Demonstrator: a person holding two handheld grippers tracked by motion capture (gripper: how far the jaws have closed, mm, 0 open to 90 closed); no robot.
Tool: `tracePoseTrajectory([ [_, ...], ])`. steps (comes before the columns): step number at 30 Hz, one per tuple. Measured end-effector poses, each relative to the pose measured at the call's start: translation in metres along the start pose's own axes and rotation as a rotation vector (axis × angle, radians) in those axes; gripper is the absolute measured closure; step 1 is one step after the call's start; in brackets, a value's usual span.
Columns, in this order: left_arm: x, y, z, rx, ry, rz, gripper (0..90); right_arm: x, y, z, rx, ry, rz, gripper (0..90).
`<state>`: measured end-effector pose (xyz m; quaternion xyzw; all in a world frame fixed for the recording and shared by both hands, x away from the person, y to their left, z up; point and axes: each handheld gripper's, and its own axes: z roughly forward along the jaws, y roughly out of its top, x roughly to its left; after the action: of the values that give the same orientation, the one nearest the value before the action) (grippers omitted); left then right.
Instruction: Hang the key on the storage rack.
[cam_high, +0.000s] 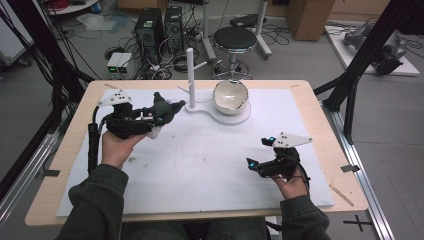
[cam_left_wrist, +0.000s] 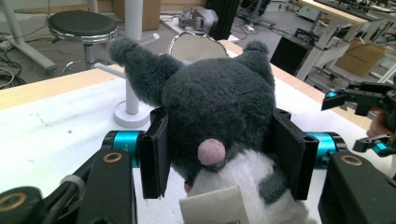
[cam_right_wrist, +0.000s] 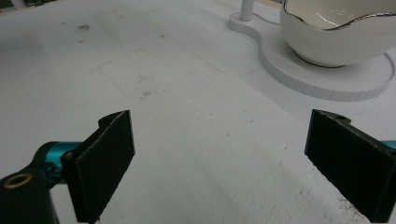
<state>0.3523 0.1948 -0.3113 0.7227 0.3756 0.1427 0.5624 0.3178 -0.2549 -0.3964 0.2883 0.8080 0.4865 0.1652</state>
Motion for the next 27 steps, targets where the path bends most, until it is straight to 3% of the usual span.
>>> tracePoseTrajectory([
  [13,0.001,0.011,0.015,-0.004,0.023,0.003,45.4,-0.001,0.000,-0.001,-0.007,0.002,0.005,7.4],
  [27,0.009,0.011,0.025,-0.027,0.062,-0.033,45.5,-0.002,0.000,-0.001,-0.009,0.002,0.003,7.4],
])
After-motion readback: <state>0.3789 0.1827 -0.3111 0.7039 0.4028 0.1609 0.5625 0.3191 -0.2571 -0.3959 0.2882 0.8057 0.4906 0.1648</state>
